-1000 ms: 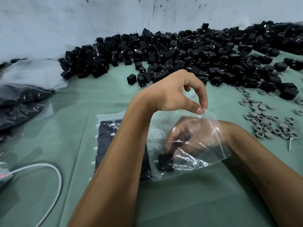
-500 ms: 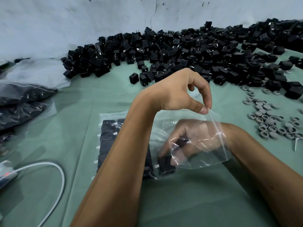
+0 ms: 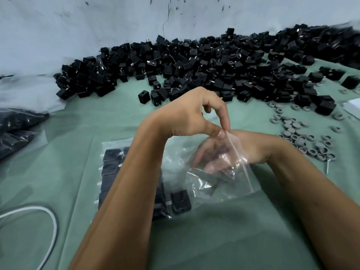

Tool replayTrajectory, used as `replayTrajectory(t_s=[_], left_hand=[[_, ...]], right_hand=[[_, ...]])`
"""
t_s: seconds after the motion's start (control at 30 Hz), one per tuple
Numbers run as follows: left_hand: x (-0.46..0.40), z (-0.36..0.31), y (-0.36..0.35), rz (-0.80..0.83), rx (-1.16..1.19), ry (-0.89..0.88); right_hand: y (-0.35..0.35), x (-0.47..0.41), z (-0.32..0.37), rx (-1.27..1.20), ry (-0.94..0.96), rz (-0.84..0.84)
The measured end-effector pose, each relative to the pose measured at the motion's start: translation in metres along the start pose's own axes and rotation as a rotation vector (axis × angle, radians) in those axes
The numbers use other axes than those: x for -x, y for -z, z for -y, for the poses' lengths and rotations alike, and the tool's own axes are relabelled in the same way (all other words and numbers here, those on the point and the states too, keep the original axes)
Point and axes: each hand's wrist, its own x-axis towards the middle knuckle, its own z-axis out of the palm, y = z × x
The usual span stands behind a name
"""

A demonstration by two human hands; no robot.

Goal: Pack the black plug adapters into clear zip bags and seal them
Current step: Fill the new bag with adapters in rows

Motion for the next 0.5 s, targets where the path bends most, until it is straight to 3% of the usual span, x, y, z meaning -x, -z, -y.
replayTrajectory(t_s=[0.07, 0.17, 0.23, 0.27, 0.37, 0.43, 0.5], left_hand=[[-0.001, 0.002, -0.001, 0.0, 0.002, -0.005], [-0.003, 0.005, -0.006, 0.011, 0.006, 0.044], [-0.003, 0.007, -0.008, 0.039, -0.002, 0.09], [-0.003, 0.008, -0.009, 0.054, -0.017, 0.114], [-0.004, 0.011, -0.008, 0.076, -0.061, 0.177], [-0.003, 0.011, -0.006, 0.083, -0.051, 0.183], [-0.002, 0.011, -0.005, 0.086, -0.039, 0.177]], right_hand=[[0.015, 0.009, -0.007, -0.129, 0.032, -0.097], [0.028, 0.008, -0.021, -0.279, -0.048, -0.572], [0.025, -0.003, -0.034, -0.072, -0.166, -1.012], [0.026, -0.009, -0.038, 0.119, -0.221, -1.135], [0.039, -0.023, -0.041, 0.593, -0.292, -1.13], [0.057, -0.034, -0.045, 0.824, -0.391, -0.968], [0.068, -0.045, -0.045, 0.906, -0.489, -0.781]])
